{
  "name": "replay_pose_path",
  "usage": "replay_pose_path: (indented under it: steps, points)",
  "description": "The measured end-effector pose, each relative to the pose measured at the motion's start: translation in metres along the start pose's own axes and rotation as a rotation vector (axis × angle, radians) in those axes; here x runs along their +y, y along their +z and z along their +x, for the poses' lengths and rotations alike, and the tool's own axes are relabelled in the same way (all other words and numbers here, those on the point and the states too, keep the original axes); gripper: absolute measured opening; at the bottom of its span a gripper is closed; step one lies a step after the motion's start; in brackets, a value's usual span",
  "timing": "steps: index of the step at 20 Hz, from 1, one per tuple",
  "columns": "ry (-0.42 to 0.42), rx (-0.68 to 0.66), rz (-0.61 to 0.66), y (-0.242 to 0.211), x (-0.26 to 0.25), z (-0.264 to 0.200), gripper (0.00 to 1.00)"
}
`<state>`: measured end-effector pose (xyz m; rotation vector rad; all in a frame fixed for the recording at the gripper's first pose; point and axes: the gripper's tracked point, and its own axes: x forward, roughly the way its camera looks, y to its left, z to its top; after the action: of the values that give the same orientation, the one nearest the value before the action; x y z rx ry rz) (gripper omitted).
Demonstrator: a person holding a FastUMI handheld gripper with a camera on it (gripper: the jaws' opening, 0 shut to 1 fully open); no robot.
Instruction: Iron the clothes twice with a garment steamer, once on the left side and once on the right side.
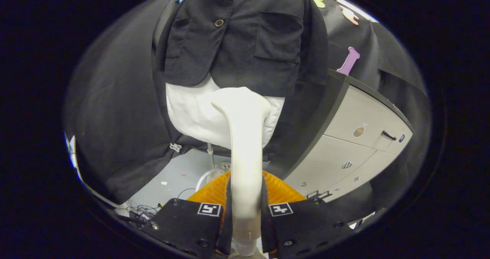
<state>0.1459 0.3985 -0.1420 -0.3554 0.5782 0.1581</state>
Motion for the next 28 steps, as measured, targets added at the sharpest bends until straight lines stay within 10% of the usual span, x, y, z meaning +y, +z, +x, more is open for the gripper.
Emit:
replay_pose_path:
  steps: [7,16,28]
  points:
    - [0.041,-0.196,0.034,0.078,0.014,-0.073,0.33]
    - [0.133,-0.719,0.092,0.284,0.045,-0.192,0.32]
    - [0.240,-1.040,0.033,0.461,0.123,-0.195,0.33]
